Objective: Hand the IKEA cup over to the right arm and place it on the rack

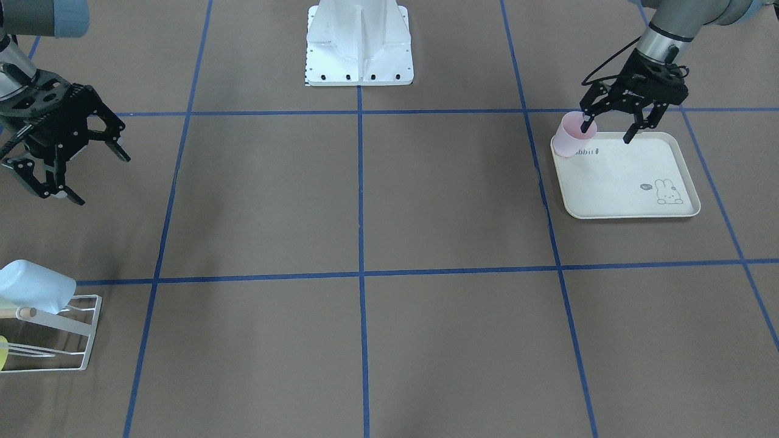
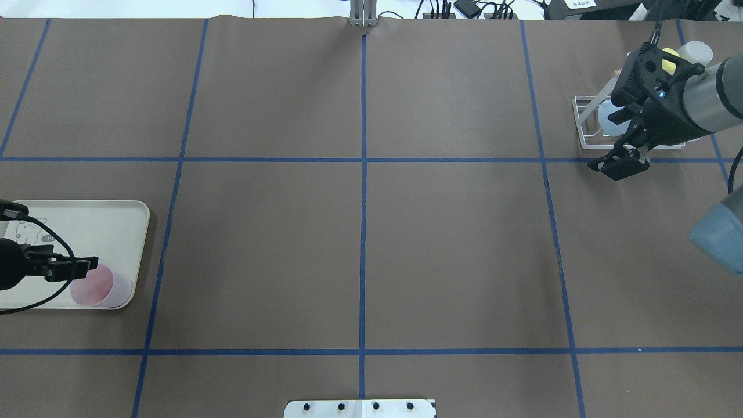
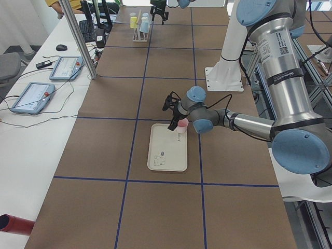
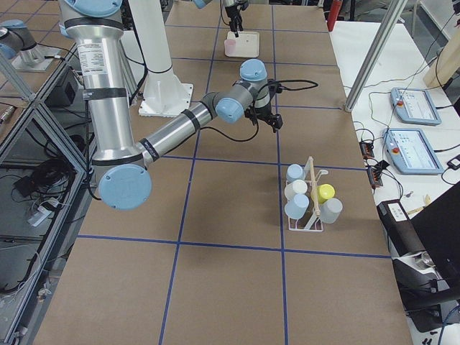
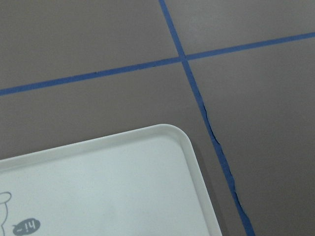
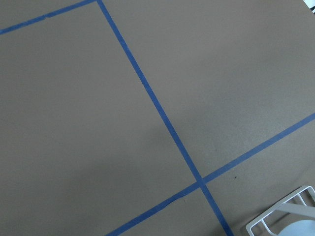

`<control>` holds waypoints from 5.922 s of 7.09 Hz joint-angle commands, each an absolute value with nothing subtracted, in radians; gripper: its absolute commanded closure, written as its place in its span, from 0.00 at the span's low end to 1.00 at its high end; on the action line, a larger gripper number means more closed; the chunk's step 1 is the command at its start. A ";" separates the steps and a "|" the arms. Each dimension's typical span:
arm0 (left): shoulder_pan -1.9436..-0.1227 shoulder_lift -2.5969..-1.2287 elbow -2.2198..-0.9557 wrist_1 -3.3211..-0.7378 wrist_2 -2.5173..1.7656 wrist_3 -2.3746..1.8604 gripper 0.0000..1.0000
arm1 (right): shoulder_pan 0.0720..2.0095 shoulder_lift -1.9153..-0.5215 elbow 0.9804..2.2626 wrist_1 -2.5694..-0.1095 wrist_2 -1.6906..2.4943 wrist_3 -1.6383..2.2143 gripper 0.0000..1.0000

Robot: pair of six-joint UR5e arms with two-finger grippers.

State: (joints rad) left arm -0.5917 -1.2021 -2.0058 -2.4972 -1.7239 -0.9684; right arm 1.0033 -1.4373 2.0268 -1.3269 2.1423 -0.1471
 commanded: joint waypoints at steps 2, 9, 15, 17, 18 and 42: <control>-0.548 -1.190 -1.999 -2.497 -1.712 -0.989 0.66 | 1.003 -1.437 2.028 -1.327 2.141 -0.147 0.00; -0.561 -1.189 -2.009 -2.502 -1.716 -0.983 1.00 | 1.003 -1.428 2.026 -1.327 2.138 -0.149 0.00; -0.670 -1.327 -2.207 -2.488 -1.865 -1.224 1.00 | 0.918 -1.391 1.991 -1.147 2.137 -0.069 0.00; -0.669 -1.513 -2.230 -2.493 -1.937 -1.462 1.00 | 0.836 -1.391 1.935 -0.915 2.131 0.035 0.00; -0.660 -1.599 -2.246 -2.494 -1.947 -1.596 1.00 | 0.797 -1.393 1.925 -0.803 2.129 0.110 0.00; -0.509 -1.890 -2.034 -2.496 -1.847 -1.759 1.00 | 0.397 -1.213 1.954 -0.566 1.743 0.244 0.04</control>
